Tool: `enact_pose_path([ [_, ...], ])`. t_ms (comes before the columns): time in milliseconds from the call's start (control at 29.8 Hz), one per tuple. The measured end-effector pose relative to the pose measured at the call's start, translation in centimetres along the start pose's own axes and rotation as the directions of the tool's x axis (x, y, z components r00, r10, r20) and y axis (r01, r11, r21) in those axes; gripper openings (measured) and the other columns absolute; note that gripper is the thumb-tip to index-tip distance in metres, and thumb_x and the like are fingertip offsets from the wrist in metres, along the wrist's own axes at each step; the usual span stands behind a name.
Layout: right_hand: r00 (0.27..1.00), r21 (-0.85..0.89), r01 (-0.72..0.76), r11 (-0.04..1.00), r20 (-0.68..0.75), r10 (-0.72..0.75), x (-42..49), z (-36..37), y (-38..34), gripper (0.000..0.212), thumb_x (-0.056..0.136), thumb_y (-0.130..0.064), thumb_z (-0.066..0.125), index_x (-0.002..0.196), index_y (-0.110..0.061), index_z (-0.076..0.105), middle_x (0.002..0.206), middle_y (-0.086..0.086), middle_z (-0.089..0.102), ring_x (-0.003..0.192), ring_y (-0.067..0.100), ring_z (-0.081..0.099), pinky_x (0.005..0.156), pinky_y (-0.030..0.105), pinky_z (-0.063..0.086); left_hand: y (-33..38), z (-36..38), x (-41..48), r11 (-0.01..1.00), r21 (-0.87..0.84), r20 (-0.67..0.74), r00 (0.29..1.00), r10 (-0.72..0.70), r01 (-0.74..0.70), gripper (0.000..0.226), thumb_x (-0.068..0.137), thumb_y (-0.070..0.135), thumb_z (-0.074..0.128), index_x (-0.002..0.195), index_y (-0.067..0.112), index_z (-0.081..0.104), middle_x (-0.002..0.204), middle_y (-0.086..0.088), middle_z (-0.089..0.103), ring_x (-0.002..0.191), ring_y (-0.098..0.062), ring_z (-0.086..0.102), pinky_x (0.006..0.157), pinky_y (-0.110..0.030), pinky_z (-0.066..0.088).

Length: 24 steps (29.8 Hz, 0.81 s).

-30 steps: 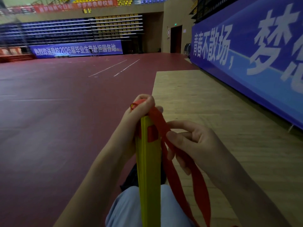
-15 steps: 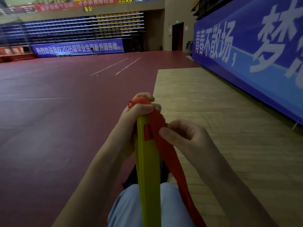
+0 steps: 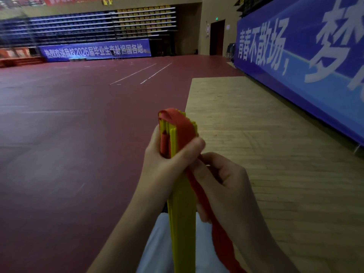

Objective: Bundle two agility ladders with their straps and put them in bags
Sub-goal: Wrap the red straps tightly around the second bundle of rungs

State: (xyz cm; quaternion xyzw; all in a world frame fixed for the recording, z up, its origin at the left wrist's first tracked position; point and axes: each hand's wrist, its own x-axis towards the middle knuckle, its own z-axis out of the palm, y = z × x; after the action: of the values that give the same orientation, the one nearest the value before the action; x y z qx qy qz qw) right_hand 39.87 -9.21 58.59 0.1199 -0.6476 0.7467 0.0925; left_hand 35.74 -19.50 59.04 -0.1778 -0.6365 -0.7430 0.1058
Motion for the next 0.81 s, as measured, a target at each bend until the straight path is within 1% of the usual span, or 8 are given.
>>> enact_pose_path([
  [67,0.999,0.039,-0.048,0.998,0.025,0.047,-0.4,-0.1,0.1,0.019,0.071,-0.037,0.055,0.071,-0.021,0.065,0.039,0.001,0.053,0.029,0.007,0.046,0.033,0.015,0.036,-0.3,-0.3,-0.3,0.999,-0.01,-0.006,0.999,-0.048,0.048,0.035,0.048,0.032,0.076,0.081,0.027,0.067,0.079,0.003,0.072,0.069,-0.012,0.068,0.061,-0.024,0.056],
  [134,0.989,0.069,-0.105,0.992,0.115,0.096,-0.6,-0.3,0.3,0.018,0.07,-0.036,0.057,0.069,-0.022,0.068,0.042,0.003,0.055,0.032,0.01,0.049,0.035,0.017,0.04,-0.2,-0.4,-0.2,0.997,-0.005,-0.007,0.997,-0.074,0.074,0.029,0.056,0.021,0.071,0.084,0.017,0.066,0.078,0.002,0.073,0.068,-0.012,0.068,0.06,-0.024,0.056],
  [269,0.958,0.013,-0.177,0.984,0.232,0.169,-0.6,-1.3,1.8,0.02,0.076,-0.03,0.054,0.078,-0.014,0.065,0.046,-0.003,0.057,0.037,0.006,0.052,0.04,0.016,0.042,-0.2,-1.1,0.5,0.992,-0.054,-0.003,0.993,-0.116,0.116,0.014,0.062,0.017,0.065,0.074,0.019,0.072,0.075,0.001,0.072,0.063,-0.012,0.067,0.056,-0.023,0.054],
  [336,0.969,-0.063,-0.121,0.991,0.209,0.132,-0.3,-1.8,2.3,0.022,0.075,-0.031,0.053,0.075,-0.011,0.063,0.042,-0.006,0.051,0.033,0.003,0.045,0.038,0.015,0.037,-0.4,-1.6,0.9,0.99,-0.061,0.011,0.992,-0.127,0.128,0.013,0.063,0.018,0.064,0.067,0.024,0.074,0.07,0.0,0.07,0.061,-0.012,0.066,0.054,-0.024,0.053],
  [470,0.979,-0.155,0.0,0.988,0.202,0.031,0.8,-2.1,2.4,0.022,0.069,-0.036,0.055,0.065,-0.015,0.055,0.039,-0.008,0.044,0.031,0.002,0.037,0.036,0.012,0.029,-0.5,-2.0,1.7,0.981,-0.156,0.107,0.989,-0.101,0.117,0.015,0.06,0.015,0.067,0.074,0.018,0.072,0.069,0.0,0.069,0.058,-0.014,0.065,0.052,-0.024,0.052],
  [605,0.964,-0.063,-0.086,0.994,0.246,0.099,0.7,-1.4,2.9,0.026,0.072,-0.037,0.054,0.069,-0.011,0.058,0.041,-0.005,0.042,0.029,0.005,0.033,0.034,0.015,0.028,-1.0,-2.2,3.0,0.961,-0.242,0.167,0.981,-0.096,0.135,0.023,0.054,0.028,0.066,0.074,0.02,0.074,0.069,0.0,0.068,0.056,-0.014,0.064,0.051,-0.025,0.052],
  [672,0.968,-0.1,-0.103,0.99,0.217,0.123,0.7,-1.0,3.3,0.024,0.078,-0.032,0.055,0.069,-0.01,0.059,0.04,-0.004,0.041,0.029,0.006,0.032,0.034,0.015,0.028,-1.6,-2.1,3.5,0.947,-0.274,0.201,0.973,-0.115,0.168,0.028,0.054,0.029,0.065,0.08,0.019,0.073,0.071,0.0,0.069,0.056,-0.014,0.065,0.051,-0.025,0.053],
  [806,0.991,-0.264,0.027,0.964,0.136,0.009,1.1,-0.8,4.0,0.024,0.088,-0.022,0.056,0.065,-0.02,0.059,0.037,-0.011,0.046,0.034,0.003,0.042,0.042,0.012,0.029,-2.5,-1.1,3.4,0.961,-0.209,0.117,0.98,-0.159,0.181,0.031,0.063,0.022,0.073,0.09,0.01,0.065,0.082,-0.005,0.073,0.067,-0.017,0.069,0.061,-0.028,0.057],
])
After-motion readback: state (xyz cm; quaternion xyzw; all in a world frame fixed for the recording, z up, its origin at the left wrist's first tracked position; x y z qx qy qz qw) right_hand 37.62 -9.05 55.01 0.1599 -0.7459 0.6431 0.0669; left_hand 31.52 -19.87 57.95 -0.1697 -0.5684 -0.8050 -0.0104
